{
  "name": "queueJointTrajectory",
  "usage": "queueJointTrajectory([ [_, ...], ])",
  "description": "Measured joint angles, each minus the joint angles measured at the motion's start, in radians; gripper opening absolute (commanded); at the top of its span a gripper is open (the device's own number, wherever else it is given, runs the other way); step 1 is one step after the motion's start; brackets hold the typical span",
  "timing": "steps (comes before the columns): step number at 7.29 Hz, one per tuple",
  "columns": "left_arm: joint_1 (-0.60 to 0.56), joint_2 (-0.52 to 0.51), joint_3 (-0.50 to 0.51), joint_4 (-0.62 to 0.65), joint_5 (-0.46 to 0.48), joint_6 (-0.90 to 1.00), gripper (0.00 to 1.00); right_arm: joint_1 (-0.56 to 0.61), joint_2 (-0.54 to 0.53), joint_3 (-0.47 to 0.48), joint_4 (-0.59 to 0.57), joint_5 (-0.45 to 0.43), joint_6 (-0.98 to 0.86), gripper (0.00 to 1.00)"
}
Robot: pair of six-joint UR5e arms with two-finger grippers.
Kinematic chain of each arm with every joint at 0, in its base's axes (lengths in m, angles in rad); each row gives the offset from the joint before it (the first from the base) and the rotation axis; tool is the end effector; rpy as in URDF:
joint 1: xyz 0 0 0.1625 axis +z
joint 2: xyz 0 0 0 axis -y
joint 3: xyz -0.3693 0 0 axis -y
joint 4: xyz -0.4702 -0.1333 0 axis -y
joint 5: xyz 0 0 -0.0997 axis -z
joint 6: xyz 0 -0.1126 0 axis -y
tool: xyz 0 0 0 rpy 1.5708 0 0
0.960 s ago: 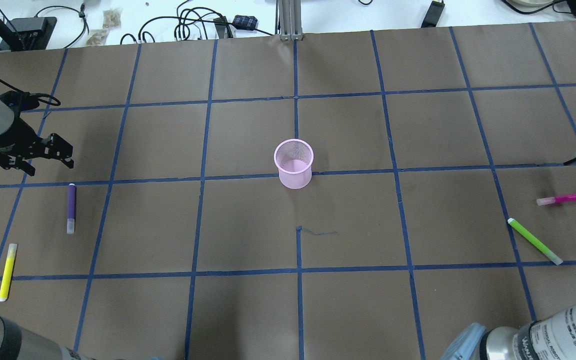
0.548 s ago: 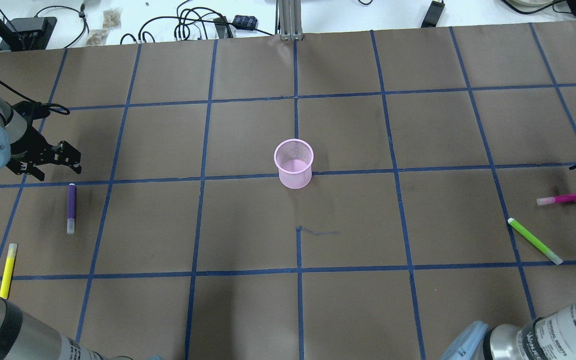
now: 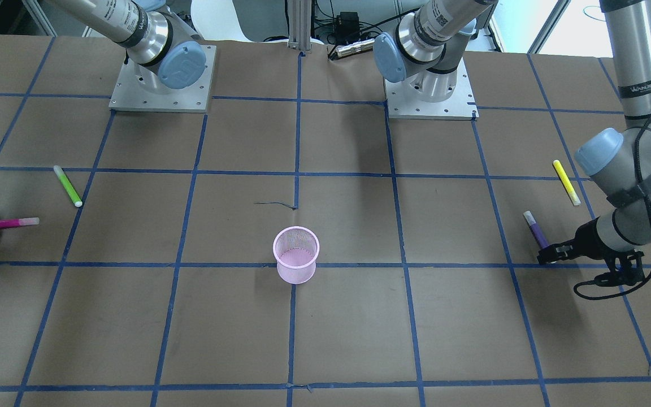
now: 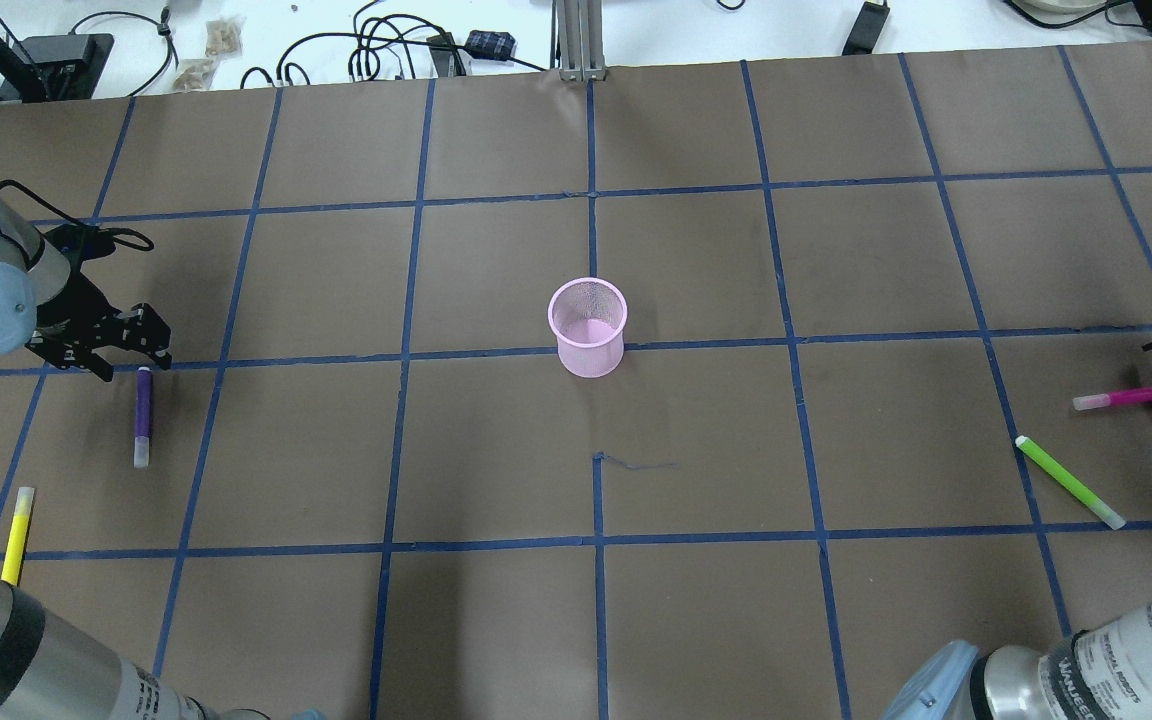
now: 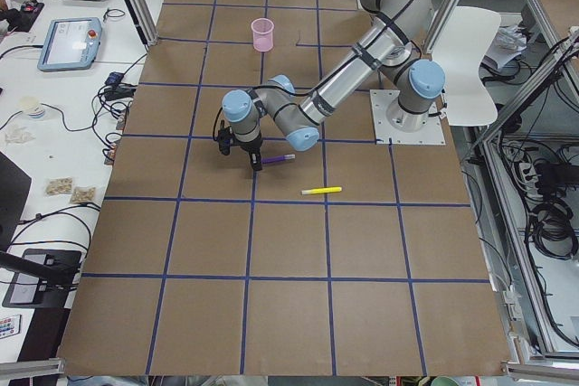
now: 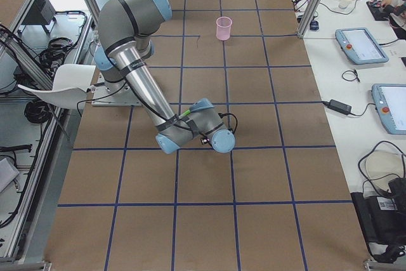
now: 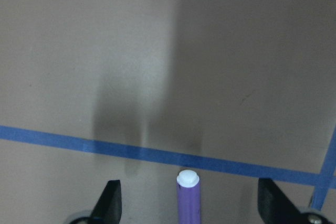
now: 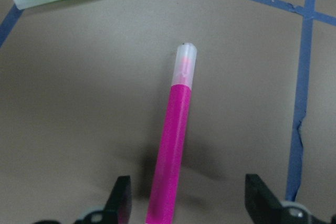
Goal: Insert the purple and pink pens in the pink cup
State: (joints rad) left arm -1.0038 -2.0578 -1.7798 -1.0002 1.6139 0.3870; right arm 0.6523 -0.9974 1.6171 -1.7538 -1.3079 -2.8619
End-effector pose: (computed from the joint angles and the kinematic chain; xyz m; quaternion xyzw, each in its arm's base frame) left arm 0.2239 -0.5907 0.0633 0.0883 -0.9939 -0.0655 0.0097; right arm -0.4000 -0.5101 0.0590 -0.7833 0.5692 -0.1889 0.1637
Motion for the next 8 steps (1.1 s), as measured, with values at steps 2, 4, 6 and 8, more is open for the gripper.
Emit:
queueJointTrajectory([
  [2, 0.000, -0.007, -0.002, 0.001, 0.001, -0.003, 0.37, 0.000, 0.004, 0.001, 0.000, -0.017, 0.011, 0.40],
  [4, 0.001, -0.009, -0.001, 0.002, 0.002, -0.003, 0.00, 0.000, 0.005, 0.001, 0.000, -0.022, 0.013, 0.09],
  [6, 0.001, -0.010, -0.001, -0.005, 0.005, -0.004, 0.00, -0.001, 0.005, 0.001, 0.000, -0.022, 0.015, 0.01],
  [8, -0.001, 0.004, 0.006, -0.019, 0.008, -0.007, 0.00, -0.001, 0.001, -0.001, 0.004, -0.023, 0.030, 0.00],
])
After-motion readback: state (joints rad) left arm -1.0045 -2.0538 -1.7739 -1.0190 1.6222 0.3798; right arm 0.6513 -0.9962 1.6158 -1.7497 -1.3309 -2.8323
